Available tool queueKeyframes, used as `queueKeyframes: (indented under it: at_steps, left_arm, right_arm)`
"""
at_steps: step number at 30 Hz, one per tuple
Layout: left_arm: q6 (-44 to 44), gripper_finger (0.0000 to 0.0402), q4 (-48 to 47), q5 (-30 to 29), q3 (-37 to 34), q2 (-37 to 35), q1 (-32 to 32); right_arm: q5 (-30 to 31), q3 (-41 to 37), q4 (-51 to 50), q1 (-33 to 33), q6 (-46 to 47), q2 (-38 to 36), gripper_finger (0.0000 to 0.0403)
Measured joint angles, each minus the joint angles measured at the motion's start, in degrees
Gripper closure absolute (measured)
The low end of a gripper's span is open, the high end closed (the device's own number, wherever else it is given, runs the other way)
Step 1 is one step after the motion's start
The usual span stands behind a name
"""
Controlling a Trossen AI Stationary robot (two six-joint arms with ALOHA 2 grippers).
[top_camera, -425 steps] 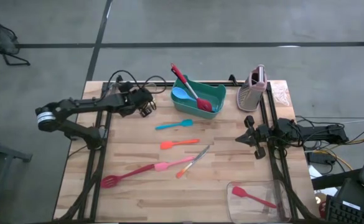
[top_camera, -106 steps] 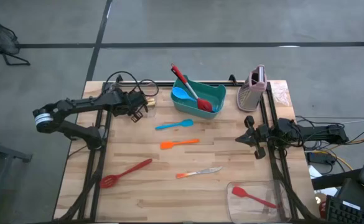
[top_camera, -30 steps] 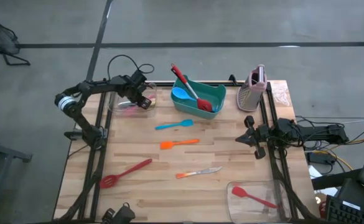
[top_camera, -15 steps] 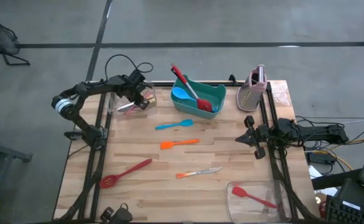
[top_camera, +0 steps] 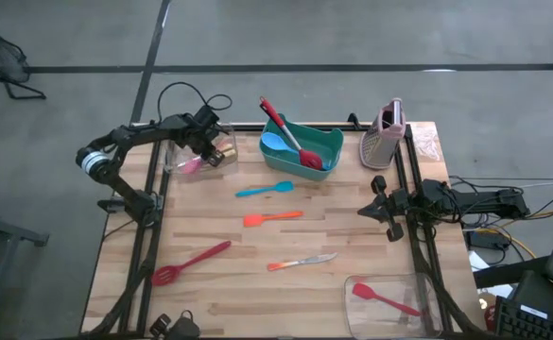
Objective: Pick & Place Kitchen Items
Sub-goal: Put the pink spatula into the bottom transparent bin
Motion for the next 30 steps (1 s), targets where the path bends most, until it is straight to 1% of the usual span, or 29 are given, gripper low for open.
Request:
queueKeyframes:
  at_steps: [5, 9, 11, 17, 22, 26, 30]
  left_arm:
    - [0.9, 0.0324, -0.4, -0.4, 0.0, -1.8, 0.0]
    - [0.5, 0.0324, -0.7, -5.4, 0.1, -2.3, 0.0]
    - [-0.1, 0.0324, -1.4, -6.4, 0.1, -2.3, 0.0]
    - [1.2, 0.0323, -2.1, -6.2, -0.7, -1.9, 0.1]
    - [1.1, 0.0323, -9.7, -6.4, -0.4, -1.9, 0.2]
    - [2.0, 0.0323, -11.9, -7.3, -1.0, -1.9, 0.3]
    - [2.8, 0.0304, -12.0, -7.0, -1.9, -1.9, 0.4]
  right_arm:
    - [0.0, 0.0, 0.0, 0.0, 0.0, 0.0, 0.0394]
    - [0.0, 0.0, 0.0, 0.0, 0.0, 0.0, 0.0394]
    - [0.0, 0.0, 0.0, 0.0, 0.0, 0.0, 0.0394]
    - [0.0, 0.0, 0.0, 0.0, 0.0, 0.0, 0.0394]
    - [0.0, 0.0, 0.0, 0.0, 0.0, 0.0, 0.0394]
    - [0.0, 0.0, 0.0, 0.0, 0.0, 0.0, 0.0394]
    - [0.0, 0.0, 0.0, 0.0, 0.0, 0.0, 0.0394]
